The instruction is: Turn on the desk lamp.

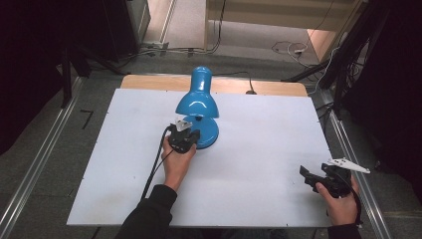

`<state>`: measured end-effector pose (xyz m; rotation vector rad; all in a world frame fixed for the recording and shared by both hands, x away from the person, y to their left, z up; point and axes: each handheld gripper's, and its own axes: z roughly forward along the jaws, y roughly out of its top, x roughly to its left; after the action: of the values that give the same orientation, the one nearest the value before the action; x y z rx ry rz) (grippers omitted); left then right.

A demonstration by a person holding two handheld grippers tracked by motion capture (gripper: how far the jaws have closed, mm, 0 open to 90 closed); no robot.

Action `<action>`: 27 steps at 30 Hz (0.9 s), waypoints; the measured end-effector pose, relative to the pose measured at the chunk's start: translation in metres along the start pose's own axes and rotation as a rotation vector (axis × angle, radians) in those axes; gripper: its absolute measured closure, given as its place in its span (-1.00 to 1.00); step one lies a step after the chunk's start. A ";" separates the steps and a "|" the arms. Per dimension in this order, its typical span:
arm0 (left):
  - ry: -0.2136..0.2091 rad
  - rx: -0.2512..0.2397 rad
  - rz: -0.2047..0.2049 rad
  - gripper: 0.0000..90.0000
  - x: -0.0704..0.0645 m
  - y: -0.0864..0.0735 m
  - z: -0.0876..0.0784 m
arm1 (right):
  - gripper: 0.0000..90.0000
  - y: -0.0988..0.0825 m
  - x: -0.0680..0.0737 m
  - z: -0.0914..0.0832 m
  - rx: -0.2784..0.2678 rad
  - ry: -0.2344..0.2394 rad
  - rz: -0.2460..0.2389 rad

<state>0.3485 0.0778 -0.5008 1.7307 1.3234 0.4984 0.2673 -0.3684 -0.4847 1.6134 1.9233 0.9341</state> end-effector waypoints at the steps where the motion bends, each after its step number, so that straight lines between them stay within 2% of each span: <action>1: 0.000 0.001 0.000 1.00 0.000 0.000 0.000 | -0.68 0.000 0.000 0.000 0.000 0.000 0.000; 22: 0.012 -0.011 0.013 1.00 -0.002 -0.002 -0.001 | -0.68 0.000 0.000 0.000 0.001 -0.002 -0.005; 27: 0.011 0.005 0.027 1.00 -0.005 -0.004 -0.003 | -0.68 0.000 0.001 0.000 0.001 -0.002 -0.007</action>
<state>0.3424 0.0743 -0.5018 1.7544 1.3116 0.5205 0.2672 -0.3677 -0.4848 1.6072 1.9272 0.9284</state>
